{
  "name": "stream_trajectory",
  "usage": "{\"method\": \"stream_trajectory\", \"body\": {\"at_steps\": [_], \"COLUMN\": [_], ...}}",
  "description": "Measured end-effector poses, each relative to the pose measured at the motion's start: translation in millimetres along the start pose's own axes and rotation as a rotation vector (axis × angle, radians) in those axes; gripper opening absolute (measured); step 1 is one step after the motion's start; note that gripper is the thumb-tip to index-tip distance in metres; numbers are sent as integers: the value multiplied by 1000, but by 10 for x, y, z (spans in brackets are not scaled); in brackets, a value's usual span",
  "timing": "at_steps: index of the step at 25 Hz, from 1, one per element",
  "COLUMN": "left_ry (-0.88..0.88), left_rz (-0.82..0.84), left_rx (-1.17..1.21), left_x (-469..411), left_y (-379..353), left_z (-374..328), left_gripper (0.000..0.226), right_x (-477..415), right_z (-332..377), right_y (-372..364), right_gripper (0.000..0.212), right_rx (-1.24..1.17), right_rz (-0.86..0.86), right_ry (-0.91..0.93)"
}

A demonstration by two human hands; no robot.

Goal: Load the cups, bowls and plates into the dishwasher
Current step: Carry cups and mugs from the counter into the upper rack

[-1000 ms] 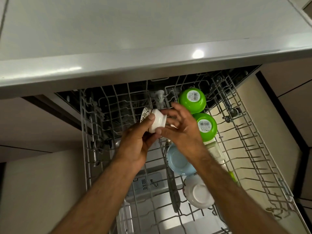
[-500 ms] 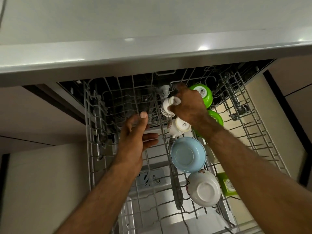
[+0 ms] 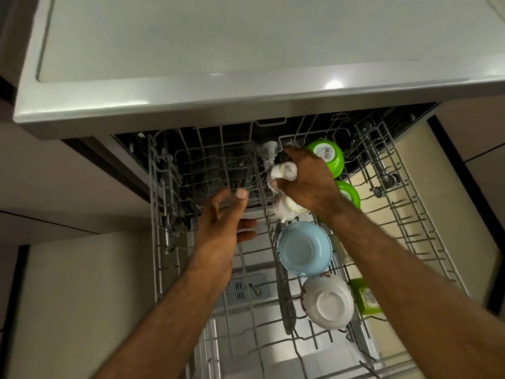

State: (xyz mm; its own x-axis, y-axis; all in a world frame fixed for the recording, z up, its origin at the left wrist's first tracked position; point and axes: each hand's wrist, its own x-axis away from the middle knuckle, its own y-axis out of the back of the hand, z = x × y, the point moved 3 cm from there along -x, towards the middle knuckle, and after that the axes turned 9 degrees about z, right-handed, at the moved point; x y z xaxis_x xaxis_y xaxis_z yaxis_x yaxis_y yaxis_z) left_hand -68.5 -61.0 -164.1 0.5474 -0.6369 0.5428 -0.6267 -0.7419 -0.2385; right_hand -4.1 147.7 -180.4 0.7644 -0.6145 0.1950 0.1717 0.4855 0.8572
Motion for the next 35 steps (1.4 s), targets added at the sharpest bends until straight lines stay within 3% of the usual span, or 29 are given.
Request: {"method": "stream_trajectory", "body": {"at_steps": [3, 7, 21, 30, 35], "left_ry": [-91, -247, -730, -747, -757], "left_rz": [-60, -90, -226, -247, -329], "left_rx": [-307, -633, -1048, -1343, -1340], "left_x": [116, 358, 1439, 2347, 2809], "left_y": [33, -16, 38, 453, 899], "left_z": [-158, -513, -2218, -3317, -3919], "left_gripper": [66, 73, 57, 95, 99], "right_x": [177, 605, 1428, 1652, 1754], "right_z": [216, 632, 1984, 3324, 4115], "right_y": [100, 374, 1357, 2208, 2558], "right_gripper": [64, 56, 25, 77, 94], "right_rx": [15, -60, -85, 16, 157], "right_rz": [12, -71, -255, -209, -226], "right_ry": [24, 105, 223, 329, 358]}}
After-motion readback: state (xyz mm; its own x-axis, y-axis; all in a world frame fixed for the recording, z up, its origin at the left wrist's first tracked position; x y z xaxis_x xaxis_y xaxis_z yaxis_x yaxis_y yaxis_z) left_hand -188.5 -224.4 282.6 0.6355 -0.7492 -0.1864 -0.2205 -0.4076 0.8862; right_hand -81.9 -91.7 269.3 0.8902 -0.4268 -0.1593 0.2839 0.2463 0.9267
